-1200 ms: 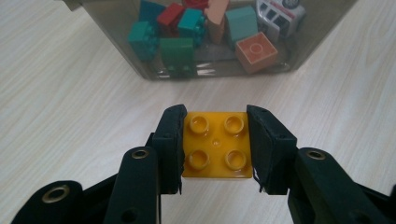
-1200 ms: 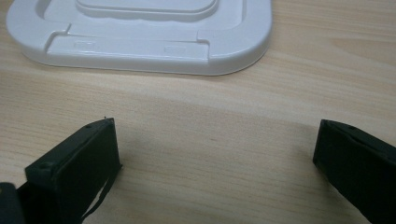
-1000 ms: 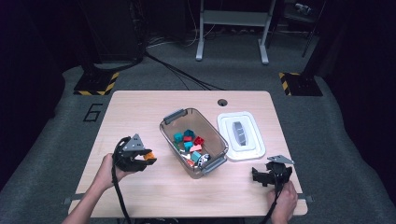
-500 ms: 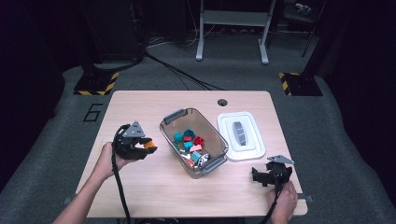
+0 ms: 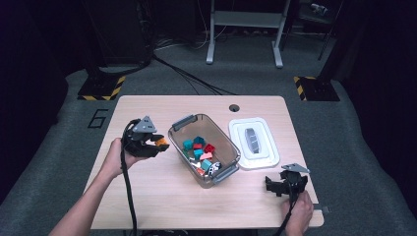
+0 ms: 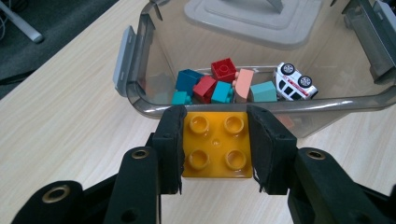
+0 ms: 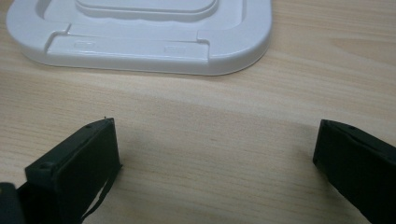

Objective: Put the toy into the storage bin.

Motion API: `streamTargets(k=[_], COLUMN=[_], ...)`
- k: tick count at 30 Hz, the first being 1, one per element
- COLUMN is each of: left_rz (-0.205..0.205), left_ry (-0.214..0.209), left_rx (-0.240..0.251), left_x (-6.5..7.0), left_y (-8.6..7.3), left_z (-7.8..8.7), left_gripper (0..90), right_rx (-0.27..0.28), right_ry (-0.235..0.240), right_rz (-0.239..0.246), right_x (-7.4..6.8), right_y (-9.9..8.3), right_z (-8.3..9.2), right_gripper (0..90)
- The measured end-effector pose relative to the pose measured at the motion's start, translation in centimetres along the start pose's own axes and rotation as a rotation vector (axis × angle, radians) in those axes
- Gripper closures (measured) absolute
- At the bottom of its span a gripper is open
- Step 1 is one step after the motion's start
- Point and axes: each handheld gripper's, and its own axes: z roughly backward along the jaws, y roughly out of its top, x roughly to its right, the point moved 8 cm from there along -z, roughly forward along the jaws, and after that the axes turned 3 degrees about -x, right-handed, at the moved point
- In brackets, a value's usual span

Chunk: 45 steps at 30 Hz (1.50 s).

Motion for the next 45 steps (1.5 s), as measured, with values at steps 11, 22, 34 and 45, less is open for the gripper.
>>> streamTargets(k=[11,22,34,45], left_rz=[0.015,0.020,-0.013,-0.005], left_ry=[0.007,-0.003,-0.033,-0.072], left_rx=[-0.016,0.011,0.004,-0.032], left_x=[-1.0,-1.4,0.0,1.2], left_y=[1.3,3.4,5.9,5.4], left_z=[0.0,-0.2,-2.9,-6.3], left_gripper=[59.0,59.0,59.0,59.0], right_rx=[0.000,-0.003,-0.001,-0.002], right_ry=[0.000,-0.001,0.001,0.000], right_rz=[0.000,-0.007,-0.004,-0.005], right_x=[0.0,0.0,0.0,0.0], right_y=[0.0,0.0,0.0,0.0], right_z=[0.0,0.0,0.0,0.0], right_gripper=[0.0,0.0,0.0,0.0])
